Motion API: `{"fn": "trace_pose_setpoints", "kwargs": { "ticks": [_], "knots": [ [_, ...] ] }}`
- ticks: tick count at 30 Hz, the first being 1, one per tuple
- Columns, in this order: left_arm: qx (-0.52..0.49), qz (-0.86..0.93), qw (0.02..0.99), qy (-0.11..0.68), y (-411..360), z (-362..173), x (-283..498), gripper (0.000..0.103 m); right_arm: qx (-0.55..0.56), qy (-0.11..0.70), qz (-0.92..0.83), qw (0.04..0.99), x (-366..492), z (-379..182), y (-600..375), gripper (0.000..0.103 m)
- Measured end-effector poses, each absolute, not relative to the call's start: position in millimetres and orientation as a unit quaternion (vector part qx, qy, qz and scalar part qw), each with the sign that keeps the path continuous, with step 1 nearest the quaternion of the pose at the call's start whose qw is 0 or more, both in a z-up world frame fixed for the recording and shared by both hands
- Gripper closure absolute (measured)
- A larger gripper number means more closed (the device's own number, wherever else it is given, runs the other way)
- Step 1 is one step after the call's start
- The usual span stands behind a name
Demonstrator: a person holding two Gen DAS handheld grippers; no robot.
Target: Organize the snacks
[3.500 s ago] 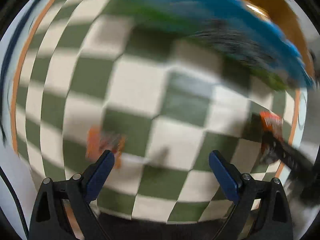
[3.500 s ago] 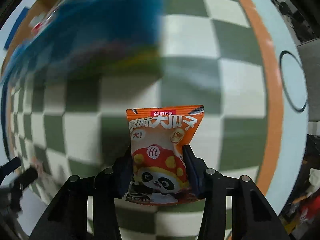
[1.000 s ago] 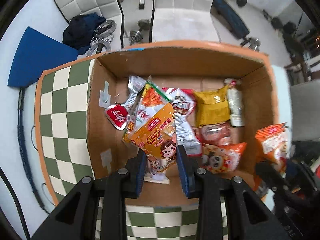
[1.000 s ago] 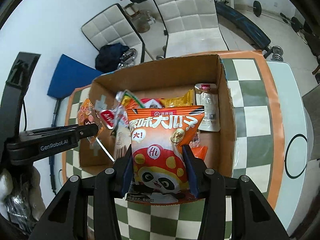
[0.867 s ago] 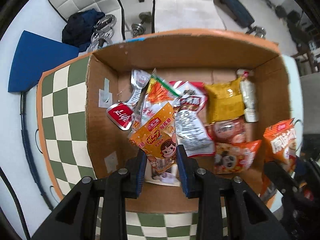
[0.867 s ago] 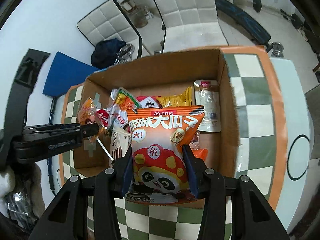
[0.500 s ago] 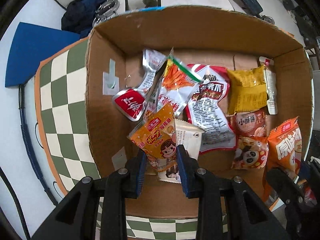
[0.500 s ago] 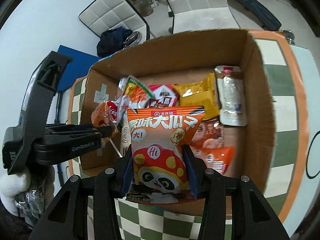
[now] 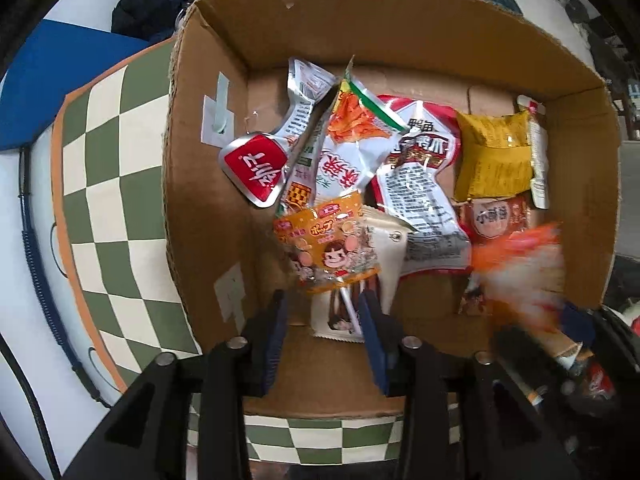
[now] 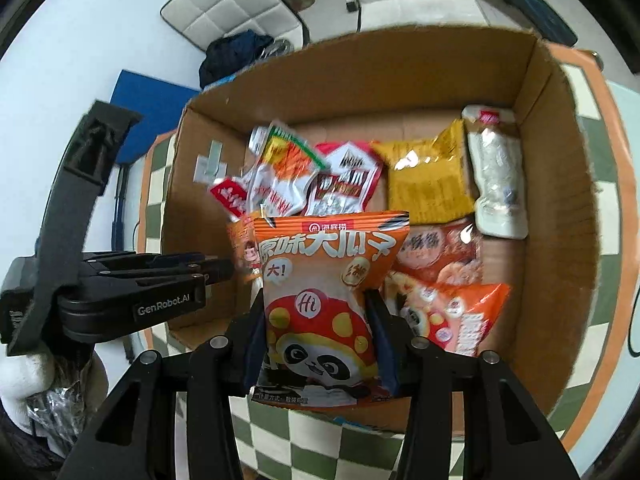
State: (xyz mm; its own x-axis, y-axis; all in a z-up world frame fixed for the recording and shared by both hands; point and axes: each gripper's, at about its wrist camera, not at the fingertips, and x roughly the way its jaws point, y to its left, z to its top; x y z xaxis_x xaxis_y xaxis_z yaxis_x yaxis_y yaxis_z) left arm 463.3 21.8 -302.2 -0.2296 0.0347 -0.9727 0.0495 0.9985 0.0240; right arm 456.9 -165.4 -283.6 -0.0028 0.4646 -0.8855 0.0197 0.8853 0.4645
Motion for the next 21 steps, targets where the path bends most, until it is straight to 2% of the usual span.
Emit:
{"fn": "trace_pose_setpoints", "kwargs": {
  "ticks": [1,2,3,4,7,11,15,21],
  "knots": [
    [0.023,-0.006,0.622,0.783,23.2,-301.2,462.3,0.058,0.176,0.694,0.163,0.679,456.8,-286.2,-163.5,0.037],
    [0.018,-0.007,0.624,0.781,24.5,-300.2,461.3,0.053,0.172,0.696,0.161,0.678,456.8,-287.6,-161.7,0.016],
    [0.013,-0.007,0.627,0.779,25.9,-298.3,460.1,0.042,0.168,0.696,0.158,0.680,456.7,-287.5,-160.5,0.011],
    [0.012,-0.005,0.630,0.776,26.5,-296.8,459.3,0.032,0.163,0.696,0.157,0.681,456.9,-287.5,-159.7,0.010],
    [0.008,0.002,0.637,0.770,29.8,-293.0,455.8,0.024,0.158,0.699,0.152,0.681,455.3,-287.5,-160.2,0.011],
    [0.013,0.008,0.654,0.756,31.0,-285.6,450.3,0.021,0.146,0.695,0.141,0.689,451.0,-284.0,-164.1,0.011],
    [0.017,0.011,0.676,0.737,26.1,-274.2,442.7,0.012,0.119,0.690,0.122,0.703,444.9,-277.9,-168.9,0.010],
    [0.002,0.013,0.699,0.715,23.5,-260.7,432.2,0.012,0.083,0.669,0.098,0.732,432.6,-260.0,-181.6,0.008]
  ]
}}
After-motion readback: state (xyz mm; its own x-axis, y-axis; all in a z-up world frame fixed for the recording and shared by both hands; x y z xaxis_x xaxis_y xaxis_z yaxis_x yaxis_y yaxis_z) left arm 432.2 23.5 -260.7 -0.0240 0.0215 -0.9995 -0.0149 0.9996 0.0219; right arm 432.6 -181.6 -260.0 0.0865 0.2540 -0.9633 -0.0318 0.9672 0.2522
